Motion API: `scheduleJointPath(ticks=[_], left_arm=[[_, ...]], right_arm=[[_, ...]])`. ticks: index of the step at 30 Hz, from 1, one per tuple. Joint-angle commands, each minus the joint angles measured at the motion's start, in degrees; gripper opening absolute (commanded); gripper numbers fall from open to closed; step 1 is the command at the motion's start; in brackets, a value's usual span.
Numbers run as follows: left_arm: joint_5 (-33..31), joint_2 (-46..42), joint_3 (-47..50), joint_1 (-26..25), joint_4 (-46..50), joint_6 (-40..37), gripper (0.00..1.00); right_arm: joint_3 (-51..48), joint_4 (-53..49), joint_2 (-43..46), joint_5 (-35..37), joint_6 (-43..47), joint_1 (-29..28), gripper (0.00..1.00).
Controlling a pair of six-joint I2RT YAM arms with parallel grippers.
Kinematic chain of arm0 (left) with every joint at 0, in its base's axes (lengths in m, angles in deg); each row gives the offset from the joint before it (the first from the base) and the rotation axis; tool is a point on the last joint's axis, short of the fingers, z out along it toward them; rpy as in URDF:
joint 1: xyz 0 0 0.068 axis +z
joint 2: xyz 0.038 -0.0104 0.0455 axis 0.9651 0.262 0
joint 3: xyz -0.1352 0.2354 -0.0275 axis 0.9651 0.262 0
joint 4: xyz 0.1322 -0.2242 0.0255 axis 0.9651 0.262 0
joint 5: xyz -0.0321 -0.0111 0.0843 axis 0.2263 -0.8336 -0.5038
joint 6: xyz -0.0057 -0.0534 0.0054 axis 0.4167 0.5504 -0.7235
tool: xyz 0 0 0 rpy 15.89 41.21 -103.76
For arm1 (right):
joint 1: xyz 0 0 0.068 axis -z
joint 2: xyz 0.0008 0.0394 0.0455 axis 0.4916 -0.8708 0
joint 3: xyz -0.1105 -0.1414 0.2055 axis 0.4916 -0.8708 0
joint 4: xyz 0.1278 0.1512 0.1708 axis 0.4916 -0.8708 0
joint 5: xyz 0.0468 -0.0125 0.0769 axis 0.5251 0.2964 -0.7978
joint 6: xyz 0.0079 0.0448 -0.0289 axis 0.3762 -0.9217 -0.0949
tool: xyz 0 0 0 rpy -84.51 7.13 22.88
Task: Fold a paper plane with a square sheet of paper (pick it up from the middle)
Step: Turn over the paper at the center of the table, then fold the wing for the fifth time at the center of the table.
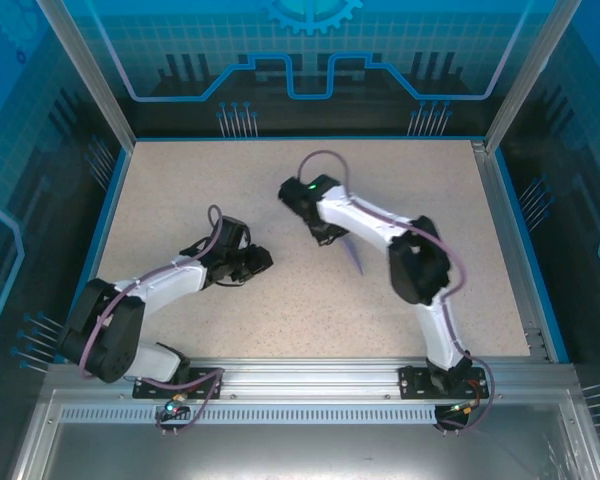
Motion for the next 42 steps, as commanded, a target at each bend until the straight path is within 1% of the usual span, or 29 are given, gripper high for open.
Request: scheduleJointPath(ticks=[1,3,5,6,7,9,11,12,15,16,19,20,22,24,25,28,31,36,38,40,42], left_arm=[[-4.7,-4.3,2.4,1.5,-0.4,2.7,0.29],[-6.1,-6.6,3.6,2.1,0.2,3.2,0.31],[-7.4,-8.9,4.5,2.5,0.8,3.7,0.33],[-7.7,-9.7,4.9,2.7,1.1,3.8,0.34],[-8.0,-10.4,5.2,2.9,1.4,3.9,0.35],[-8.3,-11.4,5.4,3.1,2.2,3.9,0.35],[-8.2,-12.0,5.4,3.2,3.0,3.6,0.37],[-8.0,-12.1,5.4,3.2,3.1,3.6,0.37],[-6.5,-11.8,5.0,3.1,2.9,3.2,0.39],[-5.8,-11.5,4.8,3.2,2.8,3.0,0.39],[-2.0,-9.9,4.0,3.2,0.8,1.8,0.41],[-0.3,-9.2,3.2,3.1,0.1,1.3,0.41],[3.3,-6.6,1.7,2.7,-1.6,0.7,0.41],[6.0,-3.9,-0.3,2.0,-2.3,0.4,0.41],[7.0,-2.3,-1.4,1.5,-2.6,0.3,0.41],[8.3,1.3,-3.9,-0.5,-2.7,0.5,0.41],[8.5,4.2,-5.0,-1.7,-3.7,1.8,0.41],[9.8,8.0,-6.5,-2.7,-4.7,2.8,0.41],[10.0,9.2,-6.6,-2.9,-5.3,3.4,0.42],[10.7,10.4,-6.8,-3.0,-6.2,4.1,0.43],[10.9,11.2,-7.0,-3.1,-6.7,4.7,0.45]], right_arm=[[7.7,-10.9,-8.6,5.0,-3.6,-5.1,0.09],[13.7,-13.2,-12.5,3.3,-4.5,-7.3,0.17],[15.9,-11.4,-14.3,-2.4,-3.1,-9.1,0.28],[15.5,-9.4,-14.2,-5.5,-2.4,-9.6,0.32],[14.4,-6.6,-13.5,-10.0,-1.4,-9.7,0.35],[10.8,-0.7,-10.6,-18.5,-0.5,-9.6,0.44],[5.2,6.1,-4.8,-26.5,-0.1,-8.6,0.59],[3.0,9.3,-1.8,-29.5,-0.1,-8.1,0.64],[-6.1,17.4,7.3,-37.2,-0.1,-4.9,0.71],[-9.1,20.0,10.3,-40.1,-0.1,-3.5,0.71],[-20.6,29.4,18.9,-48.0,-0.5,1.9,0.56],[-25.1,32.9,21.1,-51.5,-0.8,4.3,0.49],[-31.9,38.2,23.4,-58.3,-2.2,8.8,0.35],[-36.7,42.6,24.1,-64.1,-2.5,11.9,0.27],[-38.5,44.0,24.2,-65.8,-2.7,12.8,0.23],[-41.5,47.3,23.6,-70.2,-2.4,14.0,0.18],[-42.4,48.8,21.6,-72.0,-2.8,14.0,0.18],[-43.0,49.8,17.6,-69.9,-2.2,14.7,0.18],[-43.5,50.2,16.1,-69.0,-2.5,15.7,0.18],[-45.6,53.0,15.4,-69.1,-3.5,16.9,0.18],[-48.1,56.8,15.0,-71.0,-4.7,18.2,0.19]])
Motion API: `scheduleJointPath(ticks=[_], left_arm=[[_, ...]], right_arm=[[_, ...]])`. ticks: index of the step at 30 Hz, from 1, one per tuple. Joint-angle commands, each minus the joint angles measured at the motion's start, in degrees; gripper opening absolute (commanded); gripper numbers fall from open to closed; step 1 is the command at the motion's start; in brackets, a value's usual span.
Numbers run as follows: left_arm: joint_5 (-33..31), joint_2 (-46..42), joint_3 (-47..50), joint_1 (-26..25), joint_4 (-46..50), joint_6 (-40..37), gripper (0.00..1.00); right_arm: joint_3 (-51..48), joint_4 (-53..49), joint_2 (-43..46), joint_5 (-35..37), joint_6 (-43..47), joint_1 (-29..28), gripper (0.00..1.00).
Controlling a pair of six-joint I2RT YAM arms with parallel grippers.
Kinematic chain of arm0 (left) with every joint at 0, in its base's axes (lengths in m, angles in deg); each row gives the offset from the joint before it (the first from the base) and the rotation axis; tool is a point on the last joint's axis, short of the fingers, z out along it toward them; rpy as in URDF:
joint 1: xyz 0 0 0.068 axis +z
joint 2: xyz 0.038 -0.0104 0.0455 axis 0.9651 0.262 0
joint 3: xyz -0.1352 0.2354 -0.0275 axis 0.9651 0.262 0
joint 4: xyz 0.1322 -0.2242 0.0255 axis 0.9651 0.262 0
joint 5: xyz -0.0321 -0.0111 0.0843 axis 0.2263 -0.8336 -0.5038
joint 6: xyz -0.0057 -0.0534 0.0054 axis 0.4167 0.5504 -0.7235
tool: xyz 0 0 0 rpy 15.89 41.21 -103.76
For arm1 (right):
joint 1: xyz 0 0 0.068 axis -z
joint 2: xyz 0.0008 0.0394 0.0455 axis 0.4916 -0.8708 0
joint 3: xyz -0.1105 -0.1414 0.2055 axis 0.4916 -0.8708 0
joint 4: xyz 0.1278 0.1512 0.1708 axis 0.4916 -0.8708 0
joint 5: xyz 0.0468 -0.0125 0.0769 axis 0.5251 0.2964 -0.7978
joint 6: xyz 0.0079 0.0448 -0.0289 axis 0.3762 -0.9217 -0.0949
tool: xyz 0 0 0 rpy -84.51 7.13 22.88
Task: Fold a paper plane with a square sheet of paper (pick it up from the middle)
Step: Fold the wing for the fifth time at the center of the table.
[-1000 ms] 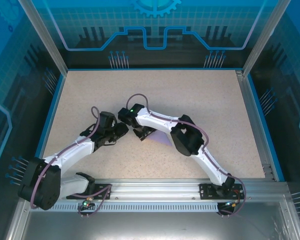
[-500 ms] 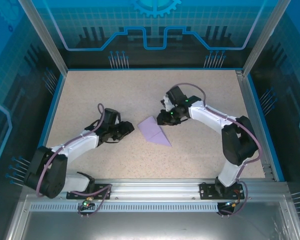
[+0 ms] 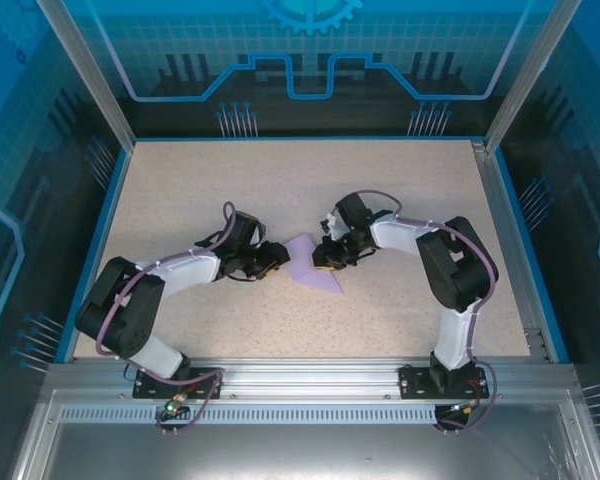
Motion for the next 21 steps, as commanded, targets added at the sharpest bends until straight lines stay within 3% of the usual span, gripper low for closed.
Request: scheduleJointPath(ticks=[1,12,21], left_arm=[[2.2,1.6,-2.1,-0.4,-1.8,1.7,0.46],[3.3,7.2,-3.6,-0.4,-6.1,7.0,0.53],[5.1,11.9,-5.4,-0.4,-10.7,9.3,0.54]], right_arm=[[-3.9,6.5,-1.6,-3.5,-2.4,2.7,0.20],[-11.5,18.1,-3.2,-8.7,-11.2,6.6,0.21],[-12.4,19.1,-4.3,-8.0,-14.1,6.7,0.22]])
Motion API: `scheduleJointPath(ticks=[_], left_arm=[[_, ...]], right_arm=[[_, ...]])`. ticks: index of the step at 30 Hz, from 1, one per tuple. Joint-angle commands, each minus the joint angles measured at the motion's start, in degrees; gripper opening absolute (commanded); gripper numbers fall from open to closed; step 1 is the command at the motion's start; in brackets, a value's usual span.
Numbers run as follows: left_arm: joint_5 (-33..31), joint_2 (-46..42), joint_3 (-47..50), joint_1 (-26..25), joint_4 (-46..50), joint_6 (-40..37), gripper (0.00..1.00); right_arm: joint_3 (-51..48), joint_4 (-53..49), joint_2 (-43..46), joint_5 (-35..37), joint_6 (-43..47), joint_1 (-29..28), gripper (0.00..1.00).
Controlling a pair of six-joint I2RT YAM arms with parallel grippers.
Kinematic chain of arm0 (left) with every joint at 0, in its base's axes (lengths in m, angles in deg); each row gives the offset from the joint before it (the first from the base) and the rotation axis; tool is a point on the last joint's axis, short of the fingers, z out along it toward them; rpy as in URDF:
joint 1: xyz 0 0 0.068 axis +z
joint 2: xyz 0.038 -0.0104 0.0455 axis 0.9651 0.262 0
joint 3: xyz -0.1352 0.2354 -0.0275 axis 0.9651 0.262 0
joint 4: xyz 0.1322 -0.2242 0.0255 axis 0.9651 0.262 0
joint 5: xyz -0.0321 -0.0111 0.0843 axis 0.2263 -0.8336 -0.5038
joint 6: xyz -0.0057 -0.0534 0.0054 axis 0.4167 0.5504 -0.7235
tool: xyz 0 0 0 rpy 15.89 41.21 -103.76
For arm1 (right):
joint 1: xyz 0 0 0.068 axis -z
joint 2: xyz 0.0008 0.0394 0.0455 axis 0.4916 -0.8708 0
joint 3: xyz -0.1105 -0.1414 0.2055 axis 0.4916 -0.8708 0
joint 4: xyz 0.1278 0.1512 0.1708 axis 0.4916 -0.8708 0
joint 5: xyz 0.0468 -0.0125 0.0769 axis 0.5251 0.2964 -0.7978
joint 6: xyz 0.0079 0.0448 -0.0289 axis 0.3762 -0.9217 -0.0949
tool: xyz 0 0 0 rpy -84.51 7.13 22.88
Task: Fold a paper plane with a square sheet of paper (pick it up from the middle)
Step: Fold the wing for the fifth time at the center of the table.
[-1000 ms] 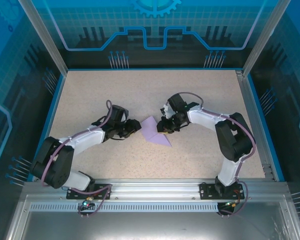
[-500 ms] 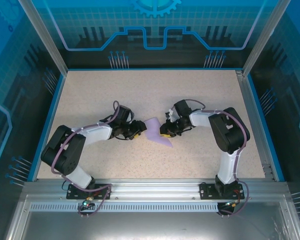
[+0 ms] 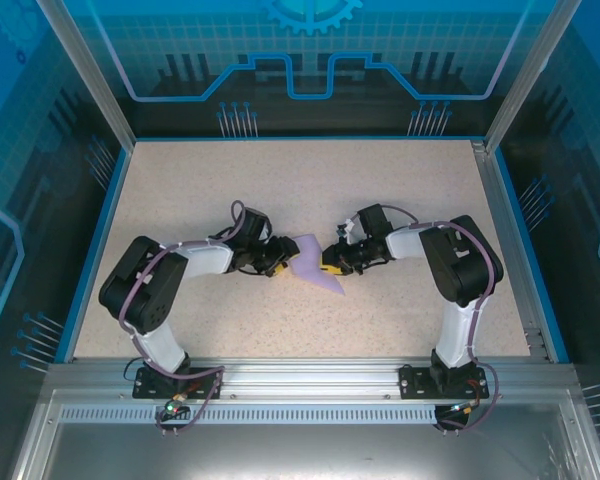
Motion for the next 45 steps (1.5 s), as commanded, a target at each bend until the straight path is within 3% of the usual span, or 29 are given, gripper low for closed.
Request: scheduleJointPath(ticks=[1,10,18,21,23,29,31,34,37,42,45], left_arm=[[3.3,2.3,-1.4,-0.3,-4.7,2.2,0.53],[4.8,5.7,-1.4,0.1,-10.4,5.3,0.47],[5.0,4.3,0.0,1.5,-11.5,6.4,0.14],[5.1,4.0,0.7,3.1,-11.3,6.3,0.03],[5.6,3.8,0.5,3.7,-10.7,5.9,0.02],[6.9,3.3,-1.9,3.9,-6.5,2.8,0.00],[7.0,3.0,-2.3,3.9,-5.4,1.9,0.01],[7.9,3.5,-3.4,3.9,-4.1,1.1,0.01],[8.7,3.5,-3.8,3.9,-4.1,0.6,0.01],[8.8,3.7,-4.3,4.0,-3.5,0.2,0.02],[8.9,4.0,-4.7,4.0,-2.9,-0.3,0.02]], right_arm=[[-1.5,-0.9,-3.4,4.8,-1.4,0.7,0.22],[-1.9,-1.0,-3.6,4.9,-2.6,0.7,0.22],[-1.4,-0.3,-0.9,4.9,-3.1,0.6,0.26],[-0.9,-1.0,2.8,5.3,-1.3,0.6,0.35],[-0.7,-2.7,6.3,6.9,1.3,0.3,0.40],[-0.1,-9.2,18.3,19.3,13.2,-2.7,0.47],[-2.1,-6.5,21.0,28.0,21.0,-7.1,0.49],[-5.6,-4.0,23.2,33.9,37.7,-16.0,0.50],[-6.7,-1.6,21.6,46.8,48.7,-24.2,0.51],[-9.9,8.8,17.6,63.3,57.9,-30.7,0.50],[-10.2,12.7,14.6,68.7,62.0,-33.3,0.49]])
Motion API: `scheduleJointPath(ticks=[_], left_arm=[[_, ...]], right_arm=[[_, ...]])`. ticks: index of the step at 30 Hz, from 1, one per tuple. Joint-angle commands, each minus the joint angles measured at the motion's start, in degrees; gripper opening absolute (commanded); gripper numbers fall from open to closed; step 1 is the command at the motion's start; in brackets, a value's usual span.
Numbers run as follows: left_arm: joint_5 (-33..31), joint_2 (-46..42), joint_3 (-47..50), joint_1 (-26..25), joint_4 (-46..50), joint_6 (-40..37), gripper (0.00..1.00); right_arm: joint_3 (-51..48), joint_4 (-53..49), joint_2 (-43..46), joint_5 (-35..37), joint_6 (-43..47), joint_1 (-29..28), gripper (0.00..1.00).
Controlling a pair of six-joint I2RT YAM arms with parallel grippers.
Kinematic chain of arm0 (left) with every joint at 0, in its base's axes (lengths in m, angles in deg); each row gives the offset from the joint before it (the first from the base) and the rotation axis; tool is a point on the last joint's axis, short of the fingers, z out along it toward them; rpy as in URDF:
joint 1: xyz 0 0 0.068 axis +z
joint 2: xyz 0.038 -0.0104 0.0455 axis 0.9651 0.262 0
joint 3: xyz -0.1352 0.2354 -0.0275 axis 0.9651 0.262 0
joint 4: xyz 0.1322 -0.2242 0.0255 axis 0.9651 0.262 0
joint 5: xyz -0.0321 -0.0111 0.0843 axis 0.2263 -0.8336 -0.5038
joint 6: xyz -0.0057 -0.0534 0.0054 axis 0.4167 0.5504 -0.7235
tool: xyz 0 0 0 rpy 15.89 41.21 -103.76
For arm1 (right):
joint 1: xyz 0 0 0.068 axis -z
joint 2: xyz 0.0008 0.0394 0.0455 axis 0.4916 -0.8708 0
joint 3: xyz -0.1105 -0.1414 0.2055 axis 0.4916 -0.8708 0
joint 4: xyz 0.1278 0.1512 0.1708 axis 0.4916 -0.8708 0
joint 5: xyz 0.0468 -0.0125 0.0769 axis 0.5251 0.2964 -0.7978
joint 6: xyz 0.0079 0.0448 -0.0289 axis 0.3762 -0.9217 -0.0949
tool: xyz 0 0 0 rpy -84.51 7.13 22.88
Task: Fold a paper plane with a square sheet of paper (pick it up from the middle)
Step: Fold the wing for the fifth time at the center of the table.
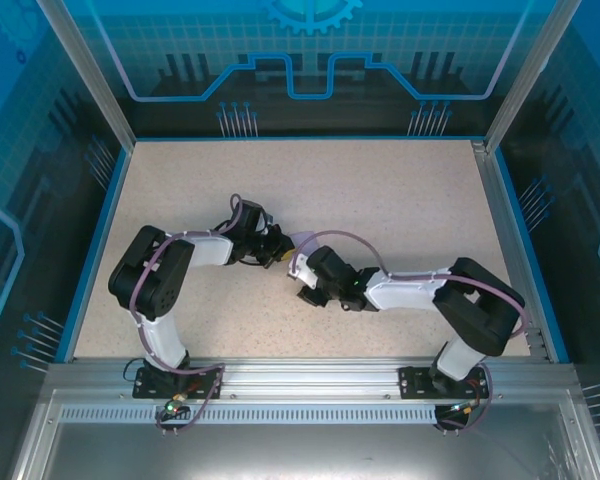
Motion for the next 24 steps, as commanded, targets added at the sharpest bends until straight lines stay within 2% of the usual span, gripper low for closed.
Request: scheduleJointPath(ticks=[1,4,8,17,20,24], left_arm=[[1.6,-0.9,-1.7,0.2,2.1,-1.8,0.02],[1.8,-0.8,-1.9,0.3,2.3,-1.9,0.02],[1.7,-1.0,-2.1,0.3,3.4,-2.6,0.02],[1.6,-1.0,-2.9,0.3,4.3,-3.3,0.02],[1.7,-0.8,-2.8,0.3,4.3,-3.2,0.02],[1.9,-1.1,-2.5,0.3,4.1,-3.2,0.02]], right_arm=[[-0.4,8.5,-3.1,14.3,9.6,-2.4,0.49],[-1.5,12.0,-3.9,17.2,9.2,-2.4,0.48],[-1.8,12.2,-3.2,15.3,9.3,-2.2,0.48],[-4.7,3.8,10.8,-0.5,6.9,-3.3,0.50],[-7.1,6.4,13.6,1.8,5.5,-2.7,0.53],[-5.5,6.8,8.6,7.6,6.3,-1.3,0.56]])
